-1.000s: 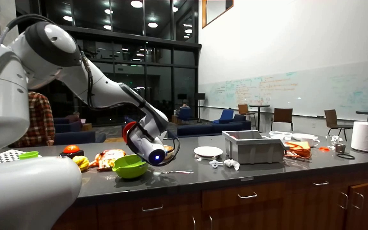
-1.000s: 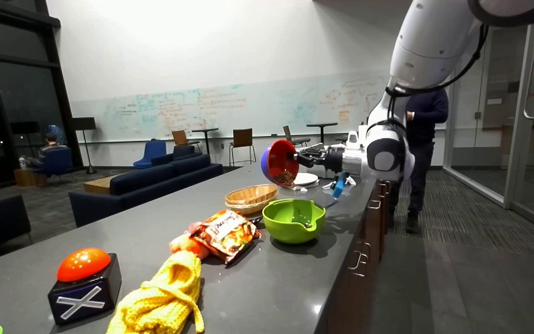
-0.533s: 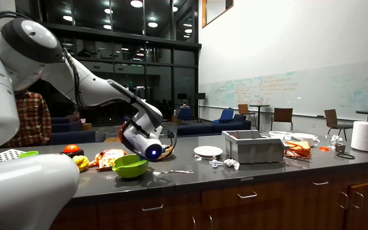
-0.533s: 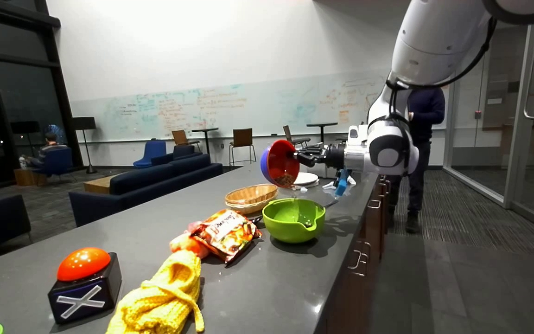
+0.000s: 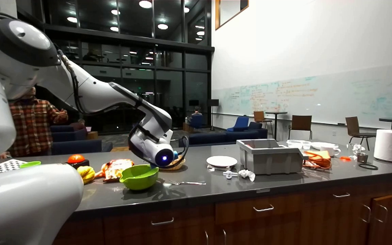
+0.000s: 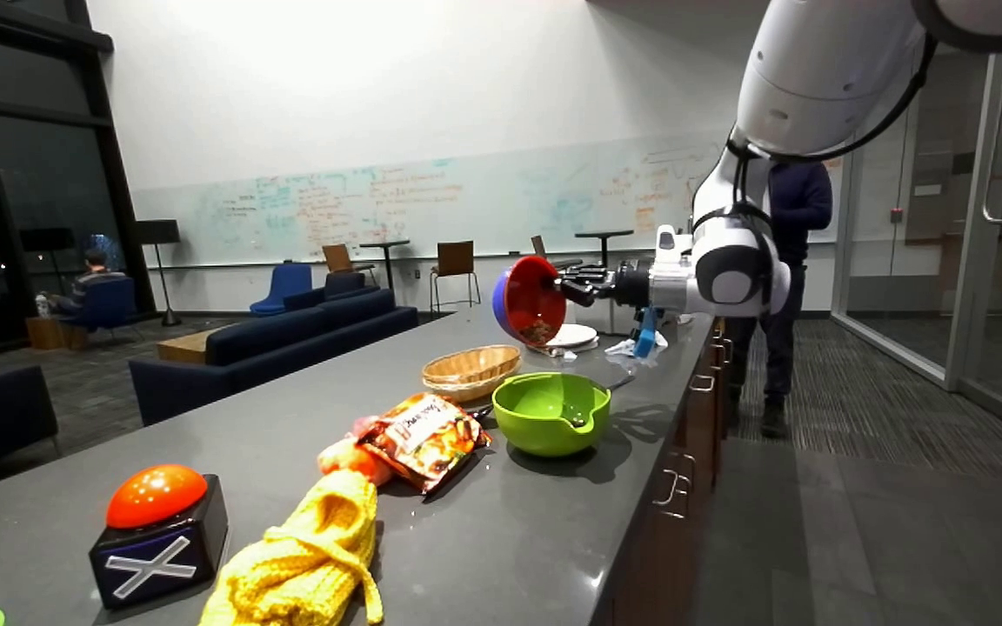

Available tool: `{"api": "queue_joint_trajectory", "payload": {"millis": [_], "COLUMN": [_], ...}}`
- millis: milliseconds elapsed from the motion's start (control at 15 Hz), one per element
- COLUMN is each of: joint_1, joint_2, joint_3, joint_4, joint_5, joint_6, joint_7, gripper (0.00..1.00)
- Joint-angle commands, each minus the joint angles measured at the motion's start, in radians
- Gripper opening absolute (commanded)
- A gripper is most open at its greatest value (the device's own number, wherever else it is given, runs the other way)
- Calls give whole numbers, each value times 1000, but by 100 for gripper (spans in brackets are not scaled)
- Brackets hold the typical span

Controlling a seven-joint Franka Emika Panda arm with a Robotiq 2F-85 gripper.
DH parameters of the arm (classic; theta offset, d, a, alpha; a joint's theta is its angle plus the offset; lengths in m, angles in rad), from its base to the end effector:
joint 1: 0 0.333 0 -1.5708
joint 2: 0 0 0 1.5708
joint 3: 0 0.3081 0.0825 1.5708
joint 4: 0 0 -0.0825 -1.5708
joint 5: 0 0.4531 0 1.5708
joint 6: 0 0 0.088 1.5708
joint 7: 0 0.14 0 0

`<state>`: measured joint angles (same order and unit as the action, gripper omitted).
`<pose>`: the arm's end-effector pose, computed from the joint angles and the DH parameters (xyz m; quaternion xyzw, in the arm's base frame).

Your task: Transfer the beans from the blue bowl to the green bowl

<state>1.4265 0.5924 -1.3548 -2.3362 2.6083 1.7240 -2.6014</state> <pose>0.6126 0.1059 0.2709 -0.5843 -0.3560 -0.7039 0.1906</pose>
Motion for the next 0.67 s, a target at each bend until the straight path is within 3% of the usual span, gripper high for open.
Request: {"api": "queue_joint_trajectory", "payload": {"millis": [0,600], "joint_1": [41,43], "joint_2": [54,121], "joint_3": [-47,-44], "joint_4": [-10,29], "joint_5": [-2,-2], "joint_6": [6,49], "joint_7": [0,-3], "gripper": [2,2]}}
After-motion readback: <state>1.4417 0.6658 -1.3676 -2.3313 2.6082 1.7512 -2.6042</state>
